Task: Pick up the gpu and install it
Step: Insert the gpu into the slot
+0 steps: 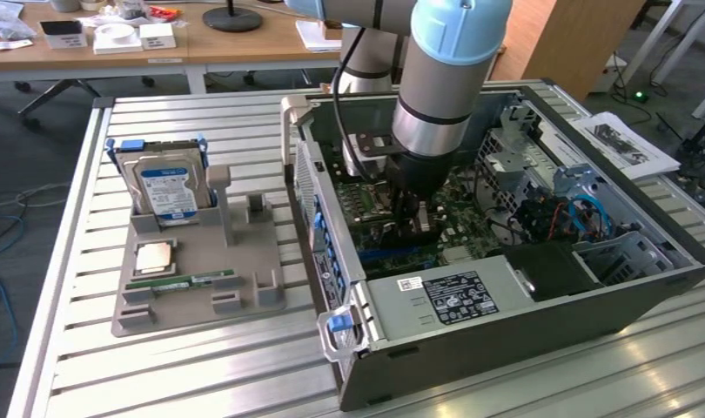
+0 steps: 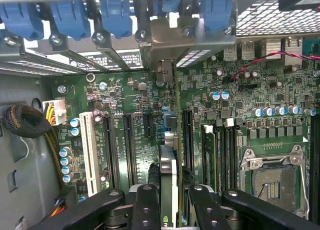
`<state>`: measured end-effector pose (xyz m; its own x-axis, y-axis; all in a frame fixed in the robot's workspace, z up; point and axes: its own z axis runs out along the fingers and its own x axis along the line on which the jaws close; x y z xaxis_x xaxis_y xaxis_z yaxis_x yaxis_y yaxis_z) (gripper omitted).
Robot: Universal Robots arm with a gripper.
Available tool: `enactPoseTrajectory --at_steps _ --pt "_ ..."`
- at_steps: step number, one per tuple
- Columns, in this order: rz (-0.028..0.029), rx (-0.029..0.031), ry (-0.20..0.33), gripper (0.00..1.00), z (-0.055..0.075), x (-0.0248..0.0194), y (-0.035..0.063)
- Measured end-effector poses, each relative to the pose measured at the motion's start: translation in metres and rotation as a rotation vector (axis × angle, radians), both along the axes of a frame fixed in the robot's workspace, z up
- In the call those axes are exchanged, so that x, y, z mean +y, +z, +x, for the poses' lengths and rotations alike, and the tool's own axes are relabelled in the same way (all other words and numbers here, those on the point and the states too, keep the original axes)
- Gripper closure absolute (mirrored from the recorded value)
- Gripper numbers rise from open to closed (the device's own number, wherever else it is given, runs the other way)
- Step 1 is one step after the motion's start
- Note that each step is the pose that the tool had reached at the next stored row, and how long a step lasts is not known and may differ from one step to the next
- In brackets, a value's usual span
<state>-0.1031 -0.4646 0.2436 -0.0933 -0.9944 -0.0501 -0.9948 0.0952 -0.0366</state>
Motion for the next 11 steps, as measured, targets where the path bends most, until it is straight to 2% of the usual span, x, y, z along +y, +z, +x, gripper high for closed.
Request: enactPoseTrajectory --at_steps 11 --pt "0.0 -0.0001 -0.005 0.73 -0.0002 0.0 0.0"
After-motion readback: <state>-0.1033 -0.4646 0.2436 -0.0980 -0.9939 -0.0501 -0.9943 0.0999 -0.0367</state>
